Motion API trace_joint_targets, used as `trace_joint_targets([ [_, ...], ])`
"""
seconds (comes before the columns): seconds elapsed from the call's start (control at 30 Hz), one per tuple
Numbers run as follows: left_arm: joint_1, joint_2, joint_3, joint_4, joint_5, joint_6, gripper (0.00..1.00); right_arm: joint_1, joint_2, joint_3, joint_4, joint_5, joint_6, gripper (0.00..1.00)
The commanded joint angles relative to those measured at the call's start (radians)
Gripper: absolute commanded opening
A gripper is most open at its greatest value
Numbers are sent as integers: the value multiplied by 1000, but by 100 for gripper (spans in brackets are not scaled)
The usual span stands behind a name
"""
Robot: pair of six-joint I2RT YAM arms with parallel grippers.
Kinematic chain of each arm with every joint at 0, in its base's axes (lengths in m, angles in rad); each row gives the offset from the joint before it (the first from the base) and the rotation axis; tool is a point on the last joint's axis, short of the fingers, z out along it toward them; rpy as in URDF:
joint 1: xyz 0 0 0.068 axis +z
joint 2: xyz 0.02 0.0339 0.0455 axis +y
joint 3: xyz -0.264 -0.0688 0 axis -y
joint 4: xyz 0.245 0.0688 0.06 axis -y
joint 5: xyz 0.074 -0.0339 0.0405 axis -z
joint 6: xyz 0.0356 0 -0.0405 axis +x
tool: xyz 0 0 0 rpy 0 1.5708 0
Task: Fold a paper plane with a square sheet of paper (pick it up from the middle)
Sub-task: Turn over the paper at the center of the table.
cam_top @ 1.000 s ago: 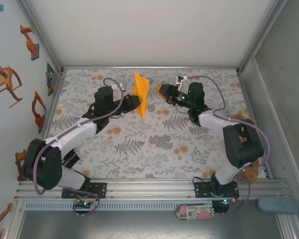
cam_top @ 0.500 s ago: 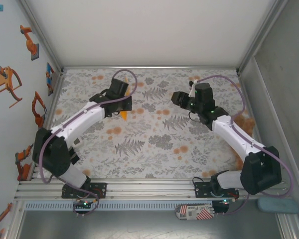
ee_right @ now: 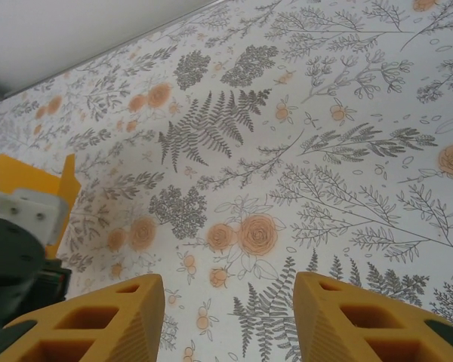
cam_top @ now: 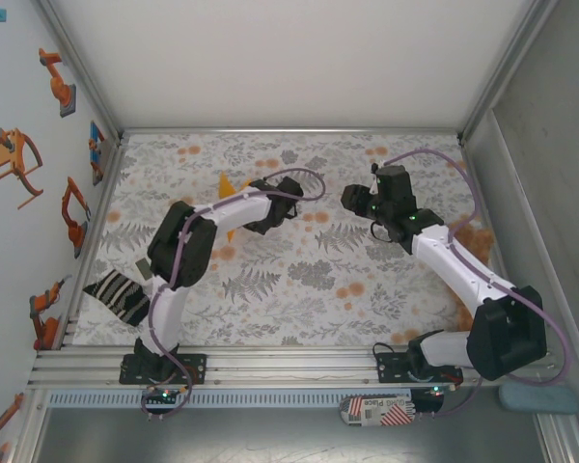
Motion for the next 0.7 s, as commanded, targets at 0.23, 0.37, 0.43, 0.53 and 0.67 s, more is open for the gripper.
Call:
trace_joint_targets([
  [0.23, -34, 104, 93, -86, -31, -16, 13, -4, -14, -20, -20, 38, 7, 46],
  [0.37, -38, 107, 100, -81, 23, -39, 16, -4, -10, -22, -19, 38, 13, 46],
  [0.43, -42, 106, 104, -80, 47, -43, 19, -5, -8, -19, -20, 39, 16, 46],
  [0.53, -50, 96, 108, -71, 107, -50, 23, -4, -3, -19, -20, 39, 21, 46],
  [0.67, -61, 58, 97, -48, 229, -81, 28, -4, -1, -20, -20, 40, 29, 45],
])
